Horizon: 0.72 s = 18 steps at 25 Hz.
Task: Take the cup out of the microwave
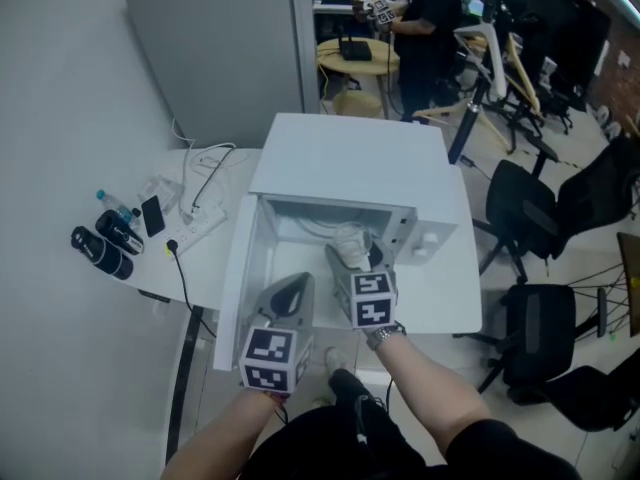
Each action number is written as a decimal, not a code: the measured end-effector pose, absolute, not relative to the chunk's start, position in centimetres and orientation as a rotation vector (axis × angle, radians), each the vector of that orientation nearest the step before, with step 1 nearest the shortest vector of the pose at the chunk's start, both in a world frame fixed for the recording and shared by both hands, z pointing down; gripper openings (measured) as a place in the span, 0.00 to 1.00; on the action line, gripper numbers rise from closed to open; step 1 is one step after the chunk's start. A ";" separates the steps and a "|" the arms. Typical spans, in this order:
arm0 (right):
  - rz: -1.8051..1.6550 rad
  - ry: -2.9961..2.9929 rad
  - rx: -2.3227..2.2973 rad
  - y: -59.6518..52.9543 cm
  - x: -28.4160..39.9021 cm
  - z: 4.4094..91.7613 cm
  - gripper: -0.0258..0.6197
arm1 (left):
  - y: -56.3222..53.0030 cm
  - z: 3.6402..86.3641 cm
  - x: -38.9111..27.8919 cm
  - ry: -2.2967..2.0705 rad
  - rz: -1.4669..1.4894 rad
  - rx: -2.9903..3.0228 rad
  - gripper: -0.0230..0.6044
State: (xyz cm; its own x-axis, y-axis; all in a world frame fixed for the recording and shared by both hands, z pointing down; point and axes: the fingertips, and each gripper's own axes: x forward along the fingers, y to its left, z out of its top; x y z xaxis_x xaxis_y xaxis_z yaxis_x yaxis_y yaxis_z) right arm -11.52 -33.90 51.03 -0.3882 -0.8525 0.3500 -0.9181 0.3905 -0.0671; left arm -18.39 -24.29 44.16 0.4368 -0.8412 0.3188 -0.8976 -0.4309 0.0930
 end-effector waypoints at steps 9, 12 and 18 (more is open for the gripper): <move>0.380 -2.422 1.614 -30.4 -9.3 47.2 0.59 | -22.0 41.6 -18.4 -1.516 0.241 2.468 0.03; 0.405 -2.444 1.611 -29.6 -8.7 46.2 0.59 | -21.5 41.3 -18.1 -1.523 0.234 2.467 0.03; 0.383 -2.492 1.570 -28.1 -7.6 44.2 0.59 | -20.9 40.6 -17.3 -1.563 0.226 2.459 0.03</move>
State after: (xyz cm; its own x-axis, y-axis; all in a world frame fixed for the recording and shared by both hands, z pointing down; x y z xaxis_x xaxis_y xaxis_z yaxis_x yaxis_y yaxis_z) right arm -7.58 -28.05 44.24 -0.4305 -0.8585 0.2786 -0.9025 0.4123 -0.1243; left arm -17.28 -20.89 40.63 0.4231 -0.8723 0.2450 -0.9060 -0.4111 0.1009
